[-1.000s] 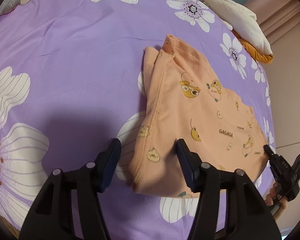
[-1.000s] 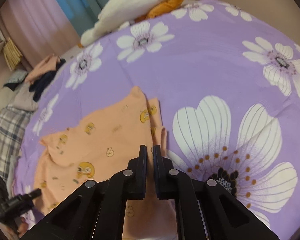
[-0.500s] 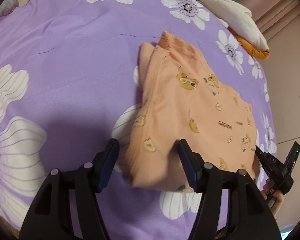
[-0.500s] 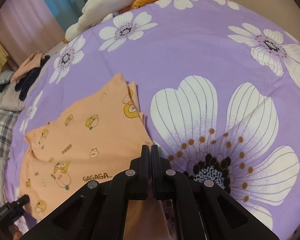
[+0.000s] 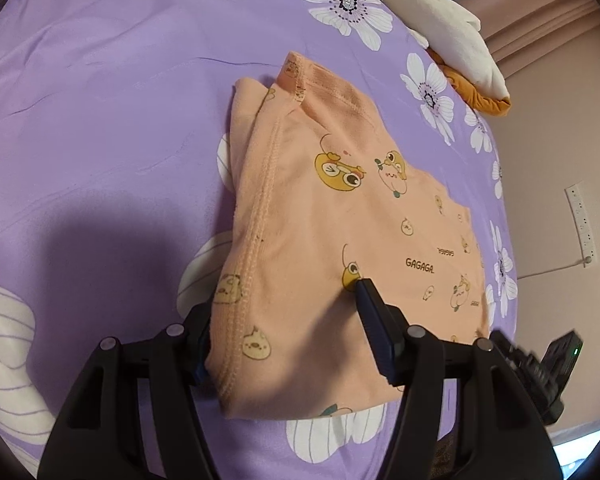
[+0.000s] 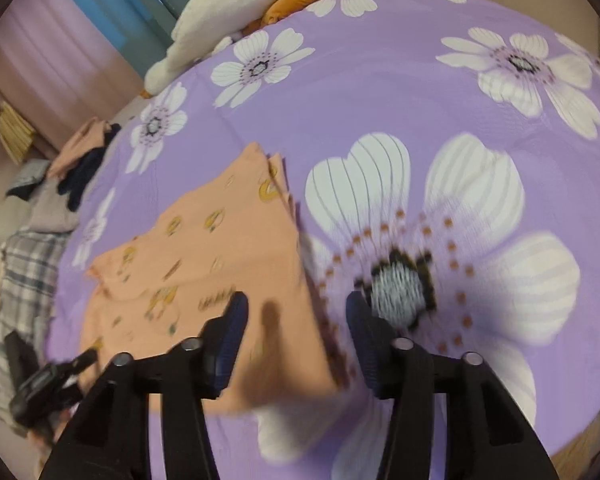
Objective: Fold small clothes
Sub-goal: 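Grasp the folded onesie edge with the right gripper and lift it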
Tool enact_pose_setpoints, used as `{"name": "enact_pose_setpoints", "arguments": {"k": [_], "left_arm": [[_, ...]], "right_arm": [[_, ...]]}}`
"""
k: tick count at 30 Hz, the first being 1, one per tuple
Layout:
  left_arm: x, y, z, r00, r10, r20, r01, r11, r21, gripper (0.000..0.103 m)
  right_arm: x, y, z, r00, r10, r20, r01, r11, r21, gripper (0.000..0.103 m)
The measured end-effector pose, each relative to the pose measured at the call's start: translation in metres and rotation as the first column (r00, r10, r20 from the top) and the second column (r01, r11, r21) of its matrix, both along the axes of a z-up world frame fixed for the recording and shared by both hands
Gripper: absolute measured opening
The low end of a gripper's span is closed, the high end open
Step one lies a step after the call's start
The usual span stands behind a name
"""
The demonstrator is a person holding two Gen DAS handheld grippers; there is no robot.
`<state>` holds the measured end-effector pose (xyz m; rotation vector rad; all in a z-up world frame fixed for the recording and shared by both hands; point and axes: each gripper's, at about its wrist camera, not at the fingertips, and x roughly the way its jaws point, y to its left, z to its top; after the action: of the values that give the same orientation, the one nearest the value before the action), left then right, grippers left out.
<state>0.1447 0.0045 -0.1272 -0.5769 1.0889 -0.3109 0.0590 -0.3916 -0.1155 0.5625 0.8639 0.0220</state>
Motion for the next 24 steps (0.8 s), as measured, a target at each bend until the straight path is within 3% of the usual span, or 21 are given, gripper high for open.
{"name": "enact_pose_setpoints", "arguments": {"k": [4,9,11,14,21,22,23,24], "left_arm": [[0.001,-0.003,0.000,1.000,-0.009,0.004,0.009,1.000,0.004,0.048],[0.002,-0.007,-0.001,1.000,-0.014,-0.001,0.014,1.000,0.000,0.036],[0.001,-0.007,-0.004,1.000,-0.022,-0.011,0.022,0.999,-0.026,0.022],[-0.001,-0.006,-0.007,1.000,-0.009,-0.014,0.009,0.999,-0.044,0.019],[-0.015,-0.012,0.001,1.000,0.018,-0.002,-0.018,1.000,-0.012,0.013],[-0.017,-0.013,0.002,1.000,0.020,-0.001,-0.020,1.000,-0.010,0.012],[-0.021,-0.014,0.005,1.000,0.020,0.004,-0.020,1.000,-0.015,0.012],[-0.024,-0.015,0.007,1.000,0.017,0.006,-0.017,1.000,-0.023,0.012]], "right_arm": [[-0.021,0.003,-0.013,0.999,0.034,-0.038,-0.031,0.996,0.084,0.051],[-0.014,0.016,-0.019,0.997,0.068,-0.020,-0.065,0.990,0.125,0.051],[-0.007,0.020,-0.020,0.997,0.074,-0.006,-0.073,0.985,0.154,0.051],[0.009,0.029,-0.022,0.995,0.097,0.020,-0.099,0.973,0.207,0.051],[0.040,0.028,-0.025,0.997,0.036,0.068,-0.052,0.968,0.246,0.051],[0.042,0.027,-0.025,0.998,0.022,0.064,-0.037,0.969,0.245,0.045],[0.044,0.025,-0.024,0.999,0.008,0.051,-0.020,0.972,0.234,0.027],[0.045,0.024,-0.020,0.998,-0.003,0.056,-0.010,0.974,0.227,0.021]]}}
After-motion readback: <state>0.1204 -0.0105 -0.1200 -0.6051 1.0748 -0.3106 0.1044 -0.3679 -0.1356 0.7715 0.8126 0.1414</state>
